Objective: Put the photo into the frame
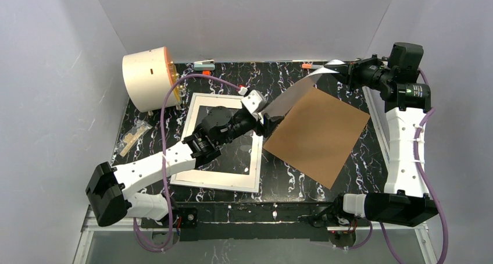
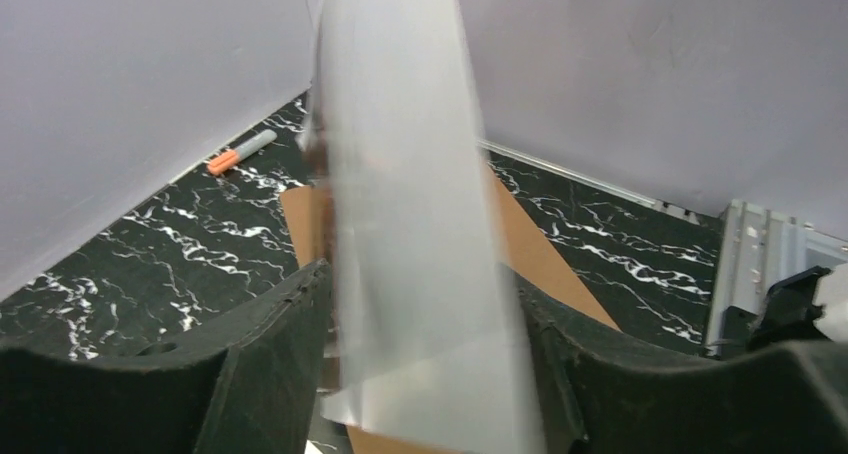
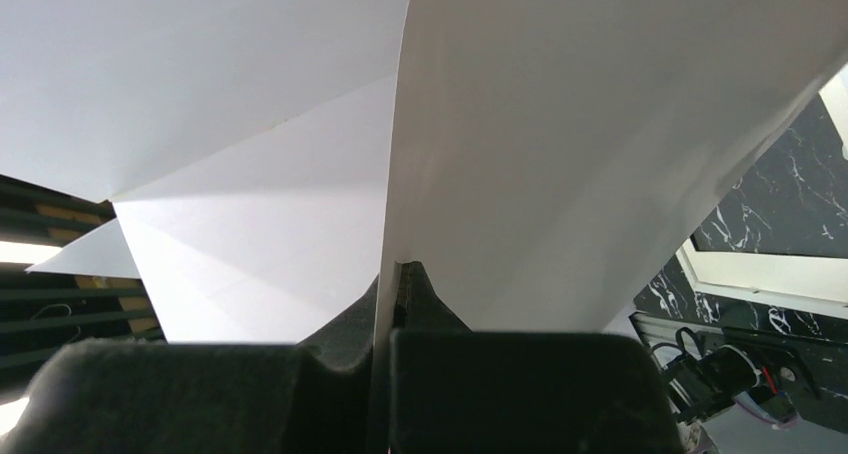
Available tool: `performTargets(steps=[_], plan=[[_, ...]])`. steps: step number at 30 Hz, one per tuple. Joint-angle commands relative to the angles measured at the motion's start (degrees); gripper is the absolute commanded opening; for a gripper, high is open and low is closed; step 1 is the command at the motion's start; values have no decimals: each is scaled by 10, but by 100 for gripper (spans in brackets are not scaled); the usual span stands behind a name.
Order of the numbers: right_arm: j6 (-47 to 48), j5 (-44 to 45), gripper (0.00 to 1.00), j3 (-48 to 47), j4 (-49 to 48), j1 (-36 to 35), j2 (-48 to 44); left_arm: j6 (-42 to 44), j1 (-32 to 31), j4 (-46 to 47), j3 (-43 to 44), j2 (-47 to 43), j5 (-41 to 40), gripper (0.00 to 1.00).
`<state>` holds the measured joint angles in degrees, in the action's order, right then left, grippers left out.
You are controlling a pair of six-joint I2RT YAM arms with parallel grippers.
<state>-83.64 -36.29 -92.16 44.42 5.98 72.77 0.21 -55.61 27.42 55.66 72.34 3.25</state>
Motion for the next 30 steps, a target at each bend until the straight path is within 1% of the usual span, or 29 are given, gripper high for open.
performTargets(steps=[1,2,4,5,8,9,10,11,12,13,15,16,19,21,22,26,30], plan=[[-34,3,1,-30,19,-2,-3,8,0,69,-4,13,-47,52],[-39,3,1,-30,19,-2,-5,3,0,82,-2,19,-54,47],[-48,4,1,-26,18,-2,-8,1,0,98,7,29,-56,34],[-52,6,1,-25,16,-2,-10,1,0,104,12,34,-56,29],[-64,8,1,-22,9,-2,-12,1,0,115,20,40,-59,23],[-67,8,1,-22,6,-2,-12,1,0,120,18,39,-61,20],[-69,9,1,-22,3,-2,-12,2,0,124,15,38,-65,14],[-70,10,4,-21,-1,-2,-12,1,0,127,14,37,-68,9],[-70,14,7,-21,-1,-2,-13,2,0,128,14,35,-70,2],[-71,20,11,-17,-4,-2,-16,2,0,128,15,34,-73,0],[-78,29,18,4,-37,-2,-25,2,0,128,19,32,-74,0],[-86,27,25,17,-62,-2,-29,2,0,128,23,32,-73,0],[-93,23,53,44,-121,-2,-33,8,0,112,42,37,-72,0],[-76,29,74,38,-139,-1,-27,17,1,89,63,45,-66,0],[-60,38,82,32,-144,1,-23,20,2,74,76,49,-63,0],[33,94,91,5,-208,12,-18,6,23,19,126,63,-41,0],[126,131,97,-13,-272,18,-16,-28,59,-33,175,71,3,0]])
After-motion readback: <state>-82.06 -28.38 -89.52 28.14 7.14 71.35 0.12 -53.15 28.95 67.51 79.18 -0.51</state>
